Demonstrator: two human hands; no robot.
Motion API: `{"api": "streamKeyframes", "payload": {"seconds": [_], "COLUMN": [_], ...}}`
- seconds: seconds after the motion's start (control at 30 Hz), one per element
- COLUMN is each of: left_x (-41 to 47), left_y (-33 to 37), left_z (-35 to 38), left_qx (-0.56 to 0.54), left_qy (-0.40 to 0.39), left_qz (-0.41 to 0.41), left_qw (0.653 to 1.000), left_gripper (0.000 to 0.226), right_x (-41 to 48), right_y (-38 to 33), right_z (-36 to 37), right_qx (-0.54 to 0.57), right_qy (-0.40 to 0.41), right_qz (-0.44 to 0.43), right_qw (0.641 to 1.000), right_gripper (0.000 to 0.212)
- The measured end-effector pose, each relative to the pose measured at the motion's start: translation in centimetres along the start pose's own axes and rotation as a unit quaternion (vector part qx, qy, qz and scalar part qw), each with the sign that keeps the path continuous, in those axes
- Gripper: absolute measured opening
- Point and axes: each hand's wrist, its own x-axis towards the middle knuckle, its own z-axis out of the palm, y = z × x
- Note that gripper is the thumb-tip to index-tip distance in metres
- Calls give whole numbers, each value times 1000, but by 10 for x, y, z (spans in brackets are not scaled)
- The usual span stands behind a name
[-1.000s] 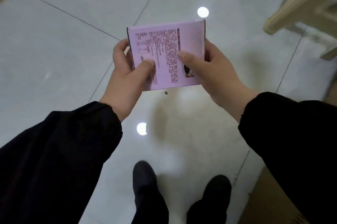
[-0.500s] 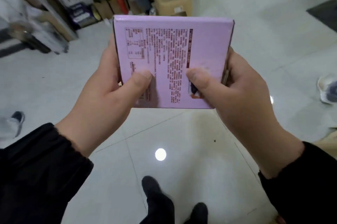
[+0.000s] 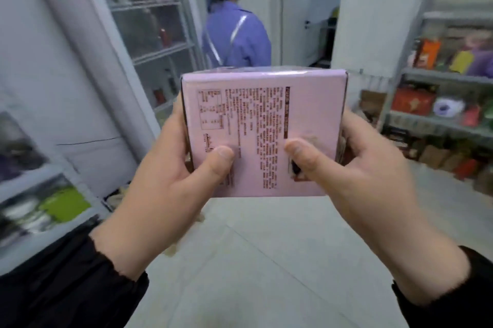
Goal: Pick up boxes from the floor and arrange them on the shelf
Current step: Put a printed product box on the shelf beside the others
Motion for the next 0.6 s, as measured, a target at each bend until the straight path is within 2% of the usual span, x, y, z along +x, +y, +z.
{"api": "streamKeyframes", "payload": {"seconds": [0.1, 0.23, 0.47, 0.6], "left_x": [-13, -40, -74, -69], "left_y": [-22, -40, -80, -102], "left_z": [-113, -232, -349, -388], "left_qx": [79, 150, 253, 302], "left_qy": [101, 215, 353, 400], "left_qz": [-26, -82, -150, -174], "left_qw": [991, 962, 888, 848], "left_gripper": [37, 42, 44, 46], "right_x": [41, 68, 95, 118], "right_y": [-32, -74, -111, -119], "right_z": [118, 261, 436, 515], "right_qx": [57, 126, 182, 226], "right_qy": [-98, -220, -360, -430], "right_qz": [-42, -72, -134, -156], "right_qw": [993, 965, 905, 860], "right_gripper": [47, 45, 66, 57]}}
